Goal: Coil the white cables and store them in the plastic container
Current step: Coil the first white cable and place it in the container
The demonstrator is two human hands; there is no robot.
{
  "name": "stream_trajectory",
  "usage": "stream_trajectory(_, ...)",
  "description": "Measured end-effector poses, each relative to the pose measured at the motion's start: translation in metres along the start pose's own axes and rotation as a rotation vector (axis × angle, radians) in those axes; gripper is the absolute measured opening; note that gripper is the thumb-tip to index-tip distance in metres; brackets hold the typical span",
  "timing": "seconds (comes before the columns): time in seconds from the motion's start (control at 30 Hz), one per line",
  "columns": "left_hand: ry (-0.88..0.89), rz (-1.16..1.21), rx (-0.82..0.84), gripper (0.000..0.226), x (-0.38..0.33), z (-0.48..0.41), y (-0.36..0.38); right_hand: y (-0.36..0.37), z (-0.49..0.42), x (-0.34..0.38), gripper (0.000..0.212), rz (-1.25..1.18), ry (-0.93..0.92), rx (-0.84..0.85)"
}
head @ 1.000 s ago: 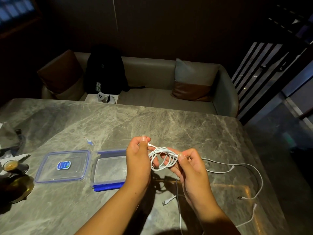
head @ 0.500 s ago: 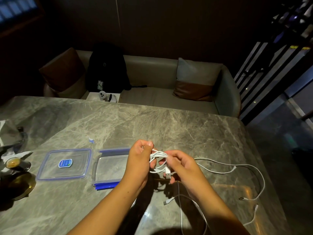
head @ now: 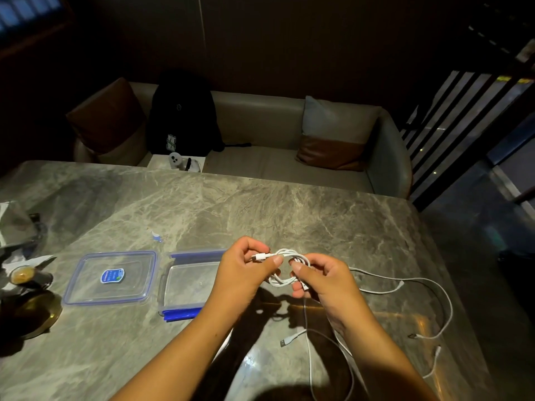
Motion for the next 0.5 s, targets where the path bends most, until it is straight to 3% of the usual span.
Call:
stream_trajectory(0.27,0.005,-0.128,0.108,0.026,0.006,-0.004,-0.003,-0.003,-0.004,-0.005,0.006,-0.011,-0.029,-0.09)
stream_trajectory(0.5,-0.05,-0.068,-0.018,0.01,0.013,-0.01,-0.028,0.03,-0.008,-0.016,0.012,-0.039,0.019,-0.049)
Point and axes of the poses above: each hand's wrist, its own z-axis away from the middle knuckle, its own y-axis out of the palm, x = y × z, the point moved 3 cm from there along -z, towards the middle knuckle, and after that the axes turned 13 degrees about -x, right-handed, at the moved point
